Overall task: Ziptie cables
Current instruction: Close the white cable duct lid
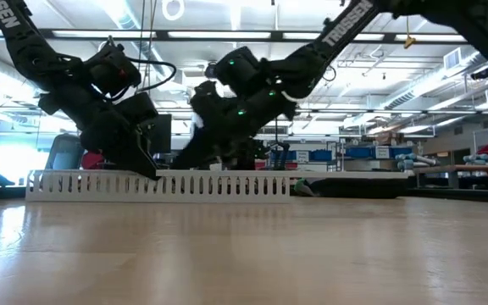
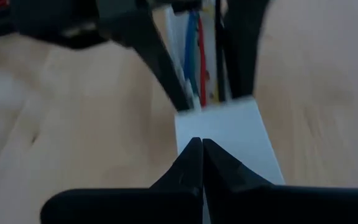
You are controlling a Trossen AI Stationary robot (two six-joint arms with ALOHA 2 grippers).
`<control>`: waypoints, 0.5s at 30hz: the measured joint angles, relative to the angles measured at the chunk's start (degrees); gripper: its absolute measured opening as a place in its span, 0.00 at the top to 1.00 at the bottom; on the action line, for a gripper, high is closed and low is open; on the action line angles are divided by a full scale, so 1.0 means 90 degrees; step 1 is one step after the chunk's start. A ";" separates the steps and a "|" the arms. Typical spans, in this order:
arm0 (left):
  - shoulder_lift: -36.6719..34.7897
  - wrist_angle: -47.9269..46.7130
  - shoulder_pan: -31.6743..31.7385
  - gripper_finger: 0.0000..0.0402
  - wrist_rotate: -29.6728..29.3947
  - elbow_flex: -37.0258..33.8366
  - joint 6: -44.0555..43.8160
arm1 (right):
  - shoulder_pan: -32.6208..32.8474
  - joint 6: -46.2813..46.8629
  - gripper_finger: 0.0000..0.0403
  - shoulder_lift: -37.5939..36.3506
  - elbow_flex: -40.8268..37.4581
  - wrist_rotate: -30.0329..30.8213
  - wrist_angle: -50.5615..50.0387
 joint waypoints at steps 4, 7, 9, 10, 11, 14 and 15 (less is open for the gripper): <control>0.0000 0.0003 0.0000 0.55 0.0007 0.0000 -0.0002 | 0.0132 -0.0404 1.00 0.0064 0.0254 0.0179 0.0205; 0.0002 -0.0017 -0.0005 0.55 0.0025 0.0017 -0.0017 | 0.0225 -0.0757 1.00 -0.0225 0.0238 0.0421 0.0081; 0.0002 -0.0026 0.0000 0.54 0.0021 0.0017 -0.0059 | 0.0247 -0.0850 1.00 -0.0422 0.0238 0.0474 -0.0018; 0.0002 -0.0037 0.0000 0.53 0.0007 0.0017 -0.0073 | 0.0251 -0.0859 1.00 -0.0509 0.0242 0.0458 -0.0033; 0.0001 -0.0043 0.0000 0.52 0.0005 0.0017 -0.0078 | 0.0249 -0.0863 1.00 -0.0578 0.0246 0.0459 -0.0080; -0.0002 -0.0058 0.0000 0.46 0.0008 0.0017 -0.0079 | 0.0238 -0.0869 1.00 -0.0648 0.0249 0.0492 -0.0252; -0.0002 -0.0058 0.0000 0.43 0.0010 0.0019 -0.0080 | 0.0236 -0.0868 1.00 -0.0648 0.0247 0.0516 -0.0263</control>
